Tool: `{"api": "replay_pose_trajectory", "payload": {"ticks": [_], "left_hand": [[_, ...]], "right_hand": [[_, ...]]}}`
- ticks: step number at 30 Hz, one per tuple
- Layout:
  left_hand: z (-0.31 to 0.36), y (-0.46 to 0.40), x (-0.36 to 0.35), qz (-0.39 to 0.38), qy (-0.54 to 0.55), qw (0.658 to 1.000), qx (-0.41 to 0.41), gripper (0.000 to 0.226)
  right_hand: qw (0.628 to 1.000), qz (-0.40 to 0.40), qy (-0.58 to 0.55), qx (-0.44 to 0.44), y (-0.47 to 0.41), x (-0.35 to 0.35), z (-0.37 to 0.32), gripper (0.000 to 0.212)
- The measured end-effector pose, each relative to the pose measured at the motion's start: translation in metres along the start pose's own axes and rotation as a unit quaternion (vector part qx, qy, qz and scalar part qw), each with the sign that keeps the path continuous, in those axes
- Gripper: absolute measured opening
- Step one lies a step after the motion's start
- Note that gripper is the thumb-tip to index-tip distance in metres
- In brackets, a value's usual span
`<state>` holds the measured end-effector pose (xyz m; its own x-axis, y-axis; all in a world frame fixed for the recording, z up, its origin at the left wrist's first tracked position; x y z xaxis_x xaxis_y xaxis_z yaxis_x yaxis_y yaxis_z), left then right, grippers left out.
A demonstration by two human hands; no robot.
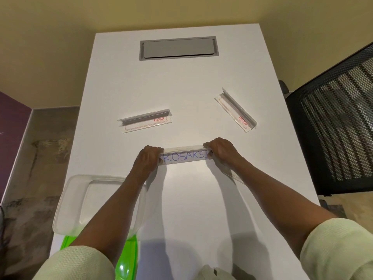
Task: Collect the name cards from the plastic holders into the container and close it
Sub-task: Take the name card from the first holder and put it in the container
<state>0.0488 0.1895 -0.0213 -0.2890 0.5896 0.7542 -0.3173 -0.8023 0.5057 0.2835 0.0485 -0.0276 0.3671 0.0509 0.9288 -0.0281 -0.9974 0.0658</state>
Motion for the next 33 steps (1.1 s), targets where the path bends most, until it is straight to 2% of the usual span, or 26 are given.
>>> {"api": "replay_pose_trajectory", "payload": {"ticks": [4, 7, 12, 15, 20, 25, 30, 33], "left_hand": [[0.004, 0.002, 0.001, -0.009, -0.019, 0.999, -0.035, 0.03], [0.007, 0.006, 0.005, -0.007, -0.056, 0.997, -0.043, 0.048], [0.003, 0.011, 0.013, 0.015, -0.04, 0.998, -0.036, 0.03], [0.007, 0.019, 0.023, 0.029, -0.026, 0.998, -0.052, 0.032], [0.016, 0.043, 0.047, 0.062, -0.028, 0.992, -0.103, 0.041], [0.022, 0.07, 0.07, 0.084, -0.059, 0.984, -0.148, 0.042], [0.013, 0.09, 0.093, 0.093, -0.014, 0.989, -0.115, 0.041], [0.006, 0.104, 0.108, 0.11, -0.025, 0.988, -0.108, 0.037]], "right_hand": [[0.999, 0.021, 0.017, 0.017, -0.002, 0.005, -0.003, 0.014], [1.0, 0.0, 0.028, 0.011, 0.0, 0.004, -0.004, 0.025], [0.999, 0.011, 0.045, 0.018, 0.005, 0.018, -0.016, 0.021], [0.999, 0.025, 0.035, 0.014, 0.011, 0.03, -0.022, 0.029], [0.998, 0.032, 0.043, 0.009, 0.021, 0.054, -0.04, 0.025], [0.997, 0.058, 0.044, 0.023, 0.034, 0.072, -0.06, 0.026], [0.995, 0.079, 0.049, 0.038, 0.047, 0.088, -0.086, 0.033], [0.994, 0.085, 0.049, 0.037, 0.053, 0.096, -0.104, 0.031]]}}
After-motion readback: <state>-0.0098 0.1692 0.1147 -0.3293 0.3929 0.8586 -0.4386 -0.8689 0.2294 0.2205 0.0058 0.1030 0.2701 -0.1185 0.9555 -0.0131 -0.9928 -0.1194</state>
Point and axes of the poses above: each hand's wrist, its own y-axis away from the middle knuckle, its own x-axis out of the back of the hand, z = x × y, the point moved 5 cm from there along -y, towards the middle knuckle, and after that the axes turned 11 degrees about x, right-handed, at the moved point
